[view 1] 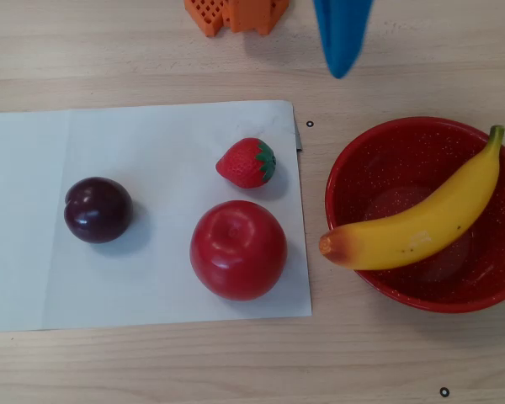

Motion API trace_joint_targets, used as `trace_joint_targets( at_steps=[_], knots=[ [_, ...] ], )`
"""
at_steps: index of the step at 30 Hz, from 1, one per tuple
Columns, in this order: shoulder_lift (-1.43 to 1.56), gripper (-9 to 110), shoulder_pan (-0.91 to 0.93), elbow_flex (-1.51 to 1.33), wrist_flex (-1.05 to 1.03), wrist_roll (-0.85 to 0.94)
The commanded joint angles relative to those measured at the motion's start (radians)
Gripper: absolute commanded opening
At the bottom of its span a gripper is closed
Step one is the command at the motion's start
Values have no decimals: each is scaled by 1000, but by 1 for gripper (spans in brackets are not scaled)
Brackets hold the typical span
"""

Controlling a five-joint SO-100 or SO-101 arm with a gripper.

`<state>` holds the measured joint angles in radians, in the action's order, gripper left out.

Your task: Grasp the banana and put it in the red bowl

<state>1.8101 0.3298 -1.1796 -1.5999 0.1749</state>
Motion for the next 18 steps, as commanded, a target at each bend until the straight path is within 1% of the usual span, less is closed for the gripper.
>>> trace_joint_targets(
  at_steps=[1, 7, 18],
  knots=[
    [161, 0, -54, -23, 15, -18],
    [390, 0, -129, -276, 84, -61],
    [738, 0, -238, -716, 233, -66]
  ],
)
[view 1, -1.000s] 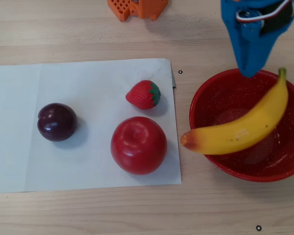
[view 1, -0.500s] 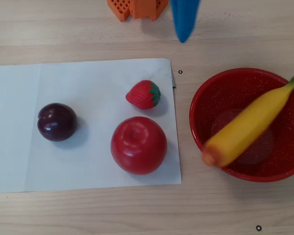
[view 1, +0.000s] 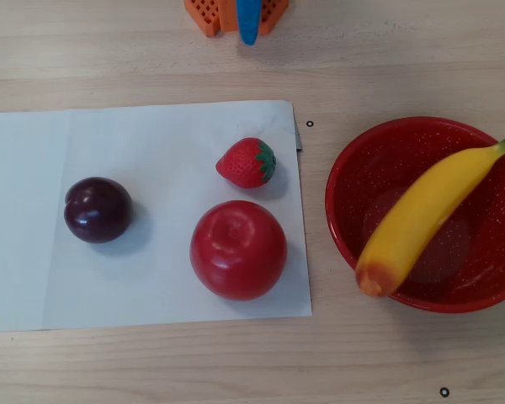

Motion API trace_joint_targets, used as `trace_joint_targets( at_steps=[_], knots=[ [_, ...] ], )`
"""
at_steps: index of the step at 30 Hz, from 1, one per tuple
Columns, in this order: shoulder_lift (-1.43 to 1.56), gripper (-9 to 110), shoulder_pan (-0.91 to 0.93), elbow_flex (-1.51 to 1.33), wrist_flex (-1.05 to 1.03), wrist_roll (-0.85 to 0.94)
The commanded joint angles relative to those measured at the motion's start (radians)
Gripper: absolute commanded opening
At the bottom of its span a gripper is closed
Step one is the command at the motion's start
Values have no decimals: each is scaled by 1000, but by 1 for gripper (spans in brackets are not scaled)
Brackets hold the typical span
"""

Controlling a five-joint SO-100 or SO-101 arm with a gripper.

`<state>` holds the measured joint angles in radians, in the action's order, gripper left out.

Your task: Grasp the banana and put it in the red bowl

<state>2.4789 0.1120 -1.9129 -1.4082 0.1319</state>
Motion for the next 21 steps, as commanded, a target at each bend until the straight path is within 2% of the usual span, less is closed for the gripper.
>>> trace_joint_targets(
  at_steps=[1, 12, 21],
  knots=[
    [97, 0, -29, -21, 55, -23],
    [442, 0, -123, -489, 244, -6],
    [657, 0, -117, -834, 422, 32]
  ],
)
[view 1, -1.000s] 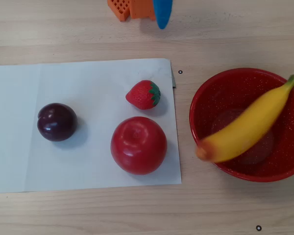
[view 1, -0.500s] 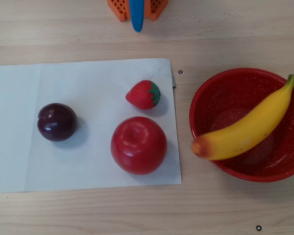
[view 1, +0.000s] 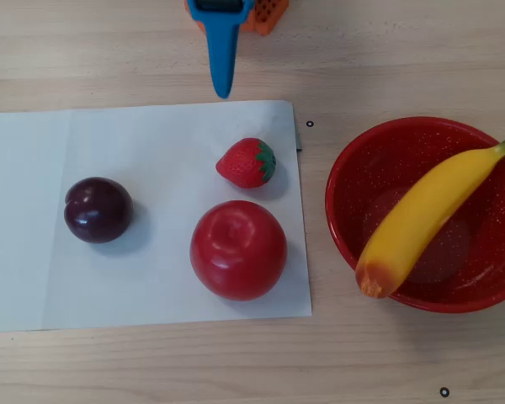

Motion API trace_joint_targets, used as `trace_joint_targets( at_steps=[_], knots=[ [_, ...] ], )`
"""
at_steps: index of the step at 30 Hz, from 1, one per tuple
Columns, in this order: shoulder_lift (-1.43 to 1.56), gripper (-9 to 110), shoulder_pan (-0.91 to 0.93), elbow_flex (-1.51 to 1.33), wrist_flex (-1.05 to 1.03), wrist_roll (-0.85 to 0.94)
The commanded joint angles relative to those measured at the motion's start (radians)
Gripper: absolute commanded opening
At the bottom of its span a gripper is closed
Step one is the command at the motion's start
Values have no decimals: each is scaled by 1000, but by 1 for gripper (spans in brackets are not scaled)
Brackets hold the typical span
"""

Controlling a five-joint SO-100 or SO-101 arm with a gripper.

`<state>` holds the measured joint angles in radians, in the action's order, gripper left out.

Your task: Grasp the banana and put it in the red bowl

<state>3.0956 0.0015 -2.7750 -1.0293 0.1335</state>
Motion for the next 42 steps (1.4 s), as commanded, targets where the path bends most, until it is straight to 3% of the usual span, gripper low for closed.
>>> trace_joint_targets(
  at_steps=[1, 14, 26, 42],
  knots=[
    [60, 0, 2, -3, 54, 35],
    [198, 0, 15, -356, 345, 31],
    [198, 0, 20, -365, 114, 81],
    [198, 0, 18, -365, 107, 97]
  ],
)
